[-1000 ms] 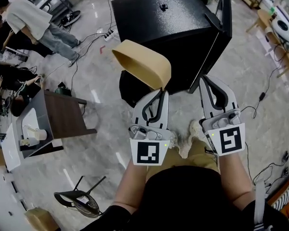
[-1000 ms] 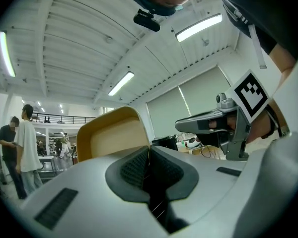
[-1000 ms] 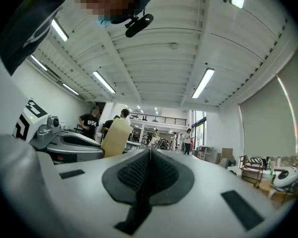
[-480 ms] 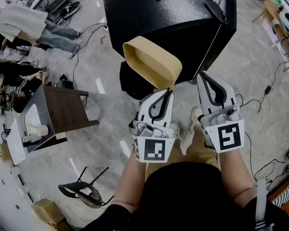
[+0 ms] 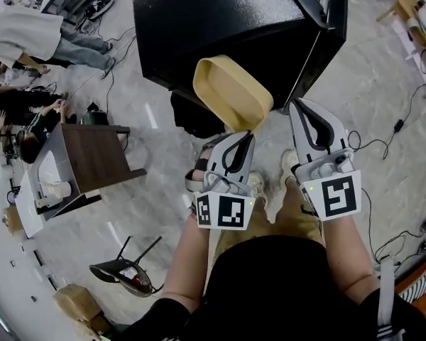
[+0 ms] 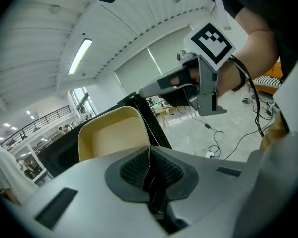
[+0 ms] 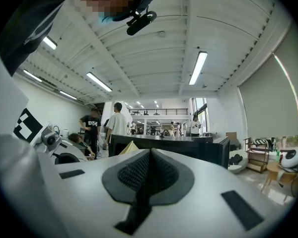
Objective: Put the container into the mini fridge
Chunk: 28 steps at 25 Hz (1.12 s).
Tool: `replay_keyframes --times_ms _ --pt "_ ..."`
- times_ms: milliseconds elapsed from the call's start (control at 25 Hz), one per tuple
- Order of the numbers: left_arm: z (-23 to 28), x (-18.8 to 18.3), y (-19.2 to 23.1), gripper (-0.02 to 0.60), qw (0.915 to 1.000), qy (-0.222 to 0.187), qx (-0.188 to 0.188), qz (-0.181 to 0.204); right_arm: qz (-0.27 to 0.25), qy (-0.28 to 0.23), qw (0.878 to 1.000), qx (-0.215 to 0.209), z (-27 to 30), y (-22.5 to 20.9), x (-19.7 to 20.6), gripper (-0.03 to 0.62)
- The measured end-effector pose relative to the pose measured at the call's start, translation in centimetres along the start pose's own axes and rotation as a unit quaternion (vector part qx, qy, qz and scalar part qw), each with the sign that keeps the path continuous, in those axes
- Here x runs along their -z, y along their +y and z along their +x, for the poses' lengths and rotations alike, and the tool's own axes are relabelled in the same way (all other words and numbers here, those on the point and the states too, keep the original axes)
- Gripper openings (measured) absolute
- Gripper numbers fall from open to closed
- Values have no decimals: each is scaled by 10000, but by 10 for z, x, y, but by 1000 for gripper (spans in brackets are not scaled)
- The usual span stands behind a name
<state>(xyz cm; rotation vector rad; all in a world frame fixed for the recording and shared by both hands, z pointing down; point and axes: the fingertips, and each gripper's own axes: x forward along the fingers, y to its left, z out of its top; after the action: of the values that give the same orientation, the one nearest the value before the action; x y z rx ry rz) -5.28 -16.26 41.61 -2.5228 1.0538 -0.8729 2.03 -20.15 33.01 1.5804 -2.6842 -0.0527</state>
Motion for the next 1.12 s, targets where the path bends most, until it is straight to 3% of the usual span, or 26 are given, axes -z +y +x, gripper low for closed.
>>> replay_keyframes --times_ms 280,640,1120 --pt "34 17 -24 29 9970 381 599 295 148 139 9998 20 6 -35 21 35" --pt "87 38 -37 29 9892 780 1083 610 268 292 9992 -52 18 -61 43 35" --pt "153 63 -28 29 9771 1151 1452 1043 329 475 9980 -239 37 -84 60 35"
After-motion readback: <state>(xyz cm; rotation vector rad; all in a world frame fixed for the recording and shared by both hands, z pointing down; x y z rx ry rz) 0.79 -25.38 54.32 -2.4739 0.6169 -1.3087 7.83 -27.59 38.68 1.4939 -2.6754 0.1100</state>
